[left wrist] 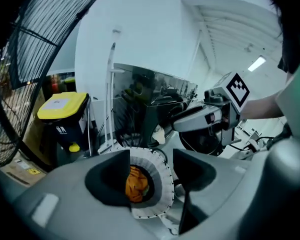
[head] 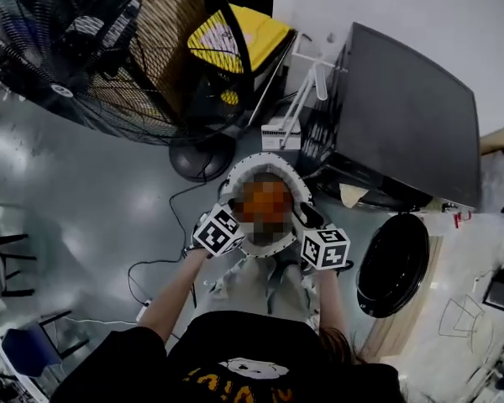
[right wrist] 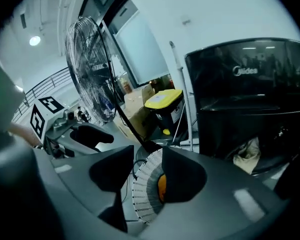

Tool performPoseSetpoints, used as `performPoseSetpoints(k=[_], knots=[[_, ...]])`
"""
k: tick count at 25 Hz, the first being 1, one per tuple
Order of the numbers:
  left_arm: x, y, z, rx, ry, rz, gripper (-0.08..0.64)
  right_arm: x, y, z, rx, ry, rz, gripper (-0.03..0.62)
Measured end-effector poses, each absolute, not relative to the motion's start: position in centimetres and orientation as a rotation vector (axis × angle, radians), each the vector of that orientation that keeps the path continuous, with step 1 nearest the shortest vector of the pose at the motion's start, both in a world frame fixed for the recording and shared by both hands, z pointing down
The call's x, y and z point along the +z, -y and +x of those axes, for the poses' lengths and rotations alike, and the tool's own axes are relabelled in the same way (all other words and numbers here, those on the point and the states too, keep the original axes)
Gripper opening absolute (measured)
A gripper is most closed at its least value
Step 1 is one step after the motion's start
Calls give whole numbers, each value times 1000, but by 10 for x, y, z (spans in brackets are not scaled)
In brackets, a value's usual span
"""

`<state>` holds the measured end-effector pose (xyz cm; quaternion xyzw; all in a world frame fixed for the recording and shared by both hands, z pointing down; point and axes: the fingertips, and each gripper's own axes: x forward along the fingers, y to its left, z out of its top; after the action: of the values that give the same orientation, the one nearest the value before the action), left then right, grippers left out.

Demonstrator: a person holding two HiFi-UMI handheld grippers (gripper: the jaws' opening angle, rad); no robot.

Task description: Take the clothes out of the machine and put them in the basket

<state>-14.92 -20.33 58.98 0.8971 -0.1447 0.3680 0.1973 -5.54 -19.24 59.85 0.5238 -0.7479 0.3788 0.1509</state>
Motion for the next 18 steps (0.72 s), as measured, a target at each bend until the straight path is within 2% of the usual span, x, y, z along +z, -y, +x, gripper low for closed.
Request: performPoseSetpoints(k=[18], knots=[[543, 106, -68, 1051, 78, 2696, 267, 541, 59, 66, 1141, 1989, 2025, 178]])
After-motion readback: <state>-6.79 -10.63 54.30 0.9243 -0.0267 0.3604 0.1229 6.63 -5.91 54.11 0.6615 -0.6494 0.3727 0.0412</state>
